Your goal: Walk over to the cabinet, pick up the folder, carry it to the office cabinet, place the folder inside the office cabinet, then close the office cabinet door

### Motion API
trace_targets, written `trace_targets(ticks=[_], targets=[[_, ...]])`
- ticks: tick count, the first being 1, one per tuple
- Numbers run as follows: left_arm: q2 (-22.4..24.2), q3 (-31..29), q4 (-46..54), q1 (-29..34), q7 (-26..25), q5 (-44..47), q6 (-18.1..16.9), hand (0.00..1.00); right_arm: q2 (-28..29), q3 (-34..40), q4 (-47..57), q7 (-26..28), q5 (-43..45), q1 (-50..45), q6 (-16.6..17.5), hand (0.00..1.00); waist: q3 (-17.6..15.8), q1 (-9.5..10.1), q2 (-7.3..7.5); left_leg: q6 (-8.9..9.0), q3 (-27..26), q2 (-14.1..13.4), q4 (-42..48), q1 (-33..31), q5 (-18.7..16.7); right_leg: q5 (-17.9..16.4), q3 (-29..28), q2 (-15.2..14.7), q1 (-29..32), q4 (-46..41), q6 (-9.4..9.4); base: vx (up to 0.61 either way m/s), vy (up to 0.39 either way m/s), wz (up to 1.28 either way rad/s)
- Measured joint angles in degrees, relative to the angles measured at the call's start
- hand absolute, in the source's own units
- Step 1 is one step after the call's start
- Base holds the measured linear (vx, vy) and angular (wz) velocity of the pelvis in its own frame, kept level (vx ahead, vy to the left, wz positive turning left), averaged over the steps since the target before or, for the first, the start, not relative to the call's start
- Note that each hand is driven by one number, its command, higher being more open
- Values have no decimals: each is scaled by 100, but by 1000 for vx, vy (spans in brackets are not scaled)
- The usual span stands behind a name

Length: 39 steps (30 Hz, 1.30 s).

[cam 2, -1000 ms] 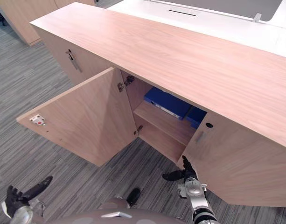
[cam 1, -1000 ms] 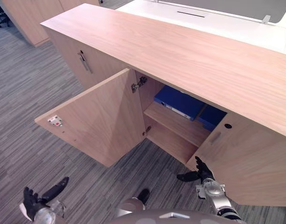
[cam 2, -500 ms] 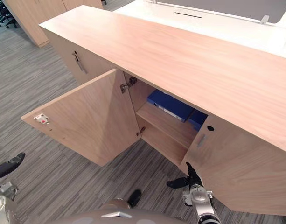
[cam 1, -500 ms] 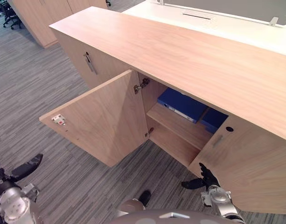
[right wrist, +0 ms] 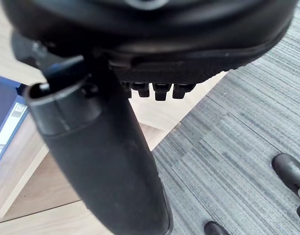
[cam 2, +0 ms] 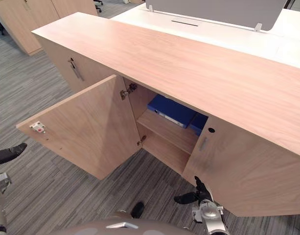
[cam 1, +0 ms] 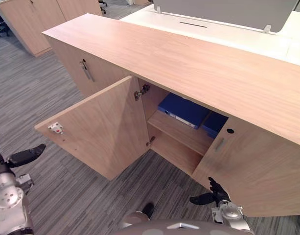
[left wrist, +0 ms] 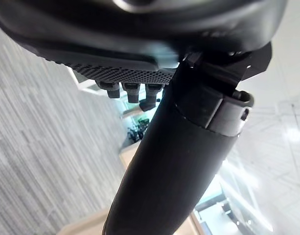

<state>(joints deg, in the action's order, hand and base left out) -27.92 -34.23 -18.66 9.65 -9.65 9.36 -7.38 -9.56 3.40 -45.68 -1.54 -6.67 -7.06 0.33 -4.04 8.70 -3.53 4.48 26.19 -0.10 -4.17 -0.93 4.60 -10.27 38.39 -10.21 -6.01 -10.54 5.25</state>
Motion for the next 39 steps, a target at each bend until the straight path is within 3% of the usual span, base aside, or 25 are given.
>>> trace_targets(ticks=[5, 18, 24, 30, 39], targets=[[1, 380, -200, -11, 133, -112, 24, 100, -2, 4, 0, 3, -1, -5, 0, 100, 6, -130, 1, 0, -230, 14, -11, 64, 0, 64, -117, 14, -10, 125, 9, 56, -21, -12], [31, 676, -387, -198, 145, -124, 38, 100, 22, 11, 1, 11, -7, 14, -4, 100, 15, -201, 22, -39, -441, -31, 32, 75, -26, 308, -256, 156, -89, 458, -19, -7, -11, -6], [431, 672, -396, -92, 46, -89, 41, 100, 23, 38, 47, 13, -15, 5, -16, 100, 14, -246, 21, -70, -550, -87, -70, 112, 1, 333, -369, 170, -68, 476, -42, -34, -17, -8], [1171, 667, 203, 396, 0, 367, -2, 100, 57, 240, 118, 24, -58, 6, -23, 100, 7, -252, -8, -68, -624, -62, -78, 138, 2, 342, -427, 136, -32, 433, -24, 14, -9, -4], [1738, 1404, 1109, 1434, 32, 649, -103, 100, 101, 248, 116, 92, -122, -13, -31, 100, 1, -242, -118, -94, -699, -59, -84, 167, 20, 307, -500, 54, -7, 270, -23, -25, -14, -1]])
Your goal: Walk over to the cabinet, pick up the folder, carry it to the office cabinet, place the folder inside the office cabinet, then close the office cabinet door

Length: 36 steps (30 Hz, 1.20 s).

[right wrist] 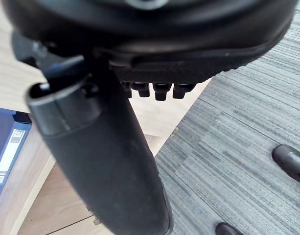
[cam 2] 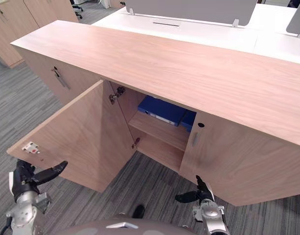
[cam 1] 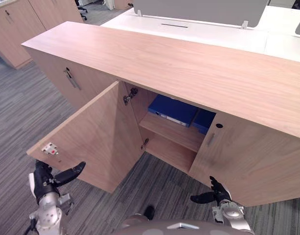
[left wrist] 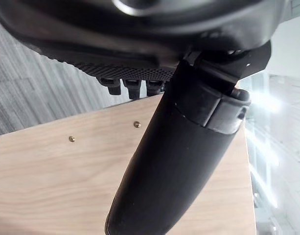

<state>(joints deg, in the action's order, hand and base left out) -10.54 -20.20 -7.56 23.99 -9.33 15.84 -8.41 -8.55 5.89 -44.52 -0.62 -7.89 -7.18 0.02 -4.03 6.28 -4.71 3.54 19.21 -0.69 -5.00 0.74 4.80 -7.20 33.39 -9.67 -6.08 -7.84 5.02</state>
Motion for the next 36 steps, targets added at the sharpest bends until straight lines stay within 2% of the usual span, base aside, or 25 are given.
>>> trace_targets(ticks=[7, 11, 15, 20, 22, 24, 26, 29, 36], targets=[[244, 813, 359, 729, 40, 149, -12, 100, 6, 30, -15, 0, 0, -48, 0, 100, -11, -1, -170, -10, -303, -11, 50, -123, -4, -142, -300, -84, 301, -330, 52, -67, -4, -5], [421, 1513, 339, 1238, 236, 170, 280, 100, 27, 30, -23, -12, 0, -115, 1, 100, -14, -2, -179, -10, -455, -13, 96, -183, 14, -161, -532, -108, 492, -473, 37, -32, -2, -16], [399, 2174, 39, 1380, 537, 148, 478, 100, 53, 27, -55, -71, 0, -192, 1, 100, -13, -29, -180, 9, -578, -35, 100, -159, 40, -165, -699, -116, 567, -526, 34, -26, -2, -19], [138, 3203, 8, 1335, 1175, -37, 605, 100, 157, 3, -71, -103, -1, -185, 2, 100, -9, -359, -187, 27, -899, -121, 84, -80, 24, -163, -1090, -24, 737, -593, 25, -22, -10, -35], [32, 3612, 6, 942, 1480, -84, 607, 100, 183, -31, -71, -130, 3, -221, -1, 100, -3, -528, -191, 34, -1094, -181, 84, -8, -24, -142, -1290, 45, 812, -592, -9, -18, -17, -48], [24, 3836, -14, 383, 1516, -136, 606, 100, 186, -39, -68, -139, 2, -174, 2, 100, 13, -690, -183, 69, -1272, -252, 92, 12, -59, -107, -1463, 128, 886, -571, -56, -7, -25, -51], [24, 3923, -87, -50, 1516, -265, 599, 100, 190, -39, -63, -142, 2, -161, 0, 100, 21, -766, -186, 77, -1395, -305, 94, 23, -73, -60, -1567, 192, 910, -525, -109, 15, -23, -40], [35, 3892, -256, -705, 1432, -425, 595, 100, 183, -38, -62, -168, 2, -117, -1, 100, 30, -966, -198, 120, -1649, -401, 102, 61, -122, 36, -1798, 337, 995, -443, -190, 44, -17, -41], [232, 3407, -1000, -1453, 846, -941, 526, 100, 179, -41, -64, -242, 0, -86, -69, 100, 16, -1134, -180, 242, -2179, -570, 117, 186, -238, 188, -2207, 590, 984, -108, -304, 60, -5, -39]])
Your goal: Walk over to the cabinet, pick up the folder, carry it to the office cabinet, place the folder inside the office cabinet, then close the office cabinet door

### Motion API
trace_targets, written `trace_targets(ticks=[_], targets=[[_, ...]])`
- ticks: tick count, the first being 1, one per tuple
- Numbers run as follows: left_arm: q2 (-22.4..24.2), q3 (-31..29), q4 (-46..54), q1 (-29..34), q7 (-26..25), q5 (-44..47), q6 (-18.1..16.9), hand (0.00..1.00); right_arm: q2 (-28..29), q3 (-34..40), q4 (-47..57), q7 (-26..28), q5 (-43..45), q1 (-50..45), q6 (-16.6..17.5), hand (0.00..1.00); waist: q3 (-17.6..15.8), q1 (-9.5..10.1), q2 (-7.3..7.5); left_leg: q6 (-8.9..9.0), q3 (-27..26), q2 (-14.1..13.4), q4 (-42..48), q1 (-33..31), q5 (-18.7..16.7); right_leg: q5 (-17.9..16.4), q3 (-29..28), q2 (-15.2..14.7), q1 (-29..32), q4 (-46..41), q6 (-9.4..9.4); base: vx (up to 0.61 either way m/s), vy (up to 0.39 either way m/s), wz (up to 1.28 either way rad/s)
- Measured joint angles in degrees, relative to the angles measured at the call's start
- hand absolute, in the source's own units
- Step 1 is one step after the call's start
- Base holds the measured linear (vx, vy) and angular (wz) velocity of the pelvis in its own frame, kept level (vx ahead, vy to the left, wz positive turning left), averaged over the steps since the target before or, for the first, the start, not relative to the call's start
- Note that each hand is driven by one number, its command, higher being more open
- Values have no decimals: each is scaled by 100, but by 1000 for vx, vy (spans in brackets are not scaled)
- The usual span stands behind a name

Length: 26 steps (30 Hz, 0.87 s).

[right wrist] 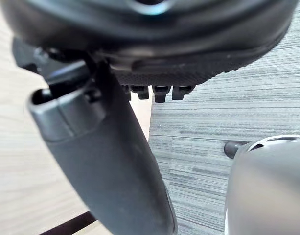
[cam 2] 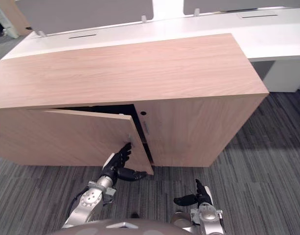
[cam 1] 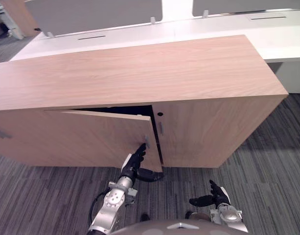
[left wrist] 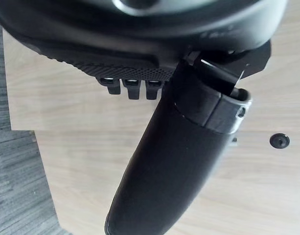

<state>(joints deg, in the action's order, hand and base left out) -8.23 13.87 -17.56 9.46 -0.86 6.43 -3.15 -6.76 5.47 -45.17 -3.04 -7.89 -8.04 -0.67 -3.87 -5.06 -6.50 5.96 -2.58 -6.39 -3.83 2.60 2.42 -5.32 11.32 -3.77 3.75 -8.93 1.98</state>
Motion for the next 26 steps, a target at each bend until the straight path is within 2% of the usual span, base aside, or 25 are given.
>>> trace_targets(ticks=[6, 10, 15, 17, 23, 26], targets=[[92, -498, -959, -668, -595, -200, -18, 100, 23, 14, -73, -134, 11, 95, -34, 100, -98, -170, 137, 9, -469, -53, 52, 45, -6, 430, -386, 154, -150, 635, -29, 6, 28, -38], [159, -560, -1203, -621, -679, -195, -10, 100, 30, 106, -229, -240, 55, 103, -43, 100, -153, -218, 220, 12, -662, -51, 52, 46, -10, 731, -590, 194, -236, 1047, -25, -31, 39, -28], [201, -656, -1496, -365, -612, -195, -14, 100, 55, 252, -525, -268, 131, 181, -58, 100, -157, -197, 231, -18, -818, -125, 86, 73, -189, 1026, -770, 302, -361, 1455, -47, -73, 35, -21], [228, -785, -1883, -291, -554, -195, -13, 100, 69, 254, -597, -271, 135, 188, -63, 100, -176, -176, 285, -11, -872, -147, 152, 105, -225, 1046, -822, 319, -391, 1462, -54, -84, 13, -18], [275, -1321, -3380, -66, -374, -206, 26, 100, 79, 471, -964, -265, 144, 263, -64, 100, -148, -65, 321, 8, -920, -209, 188, 155, -278, 1034, -857, 380, -422, 1477, -37, -50, -2, -5], [305, -1591, -3665, -34, -373, -248, 114, 100, 62, 485, -1091, -264, 143, 266, -77, 100, -145, 30, 344, 21, -895, -224, 173, 229, -286, 1037, -827, 396, -502, 1475, -71, 14, -1, 3]])
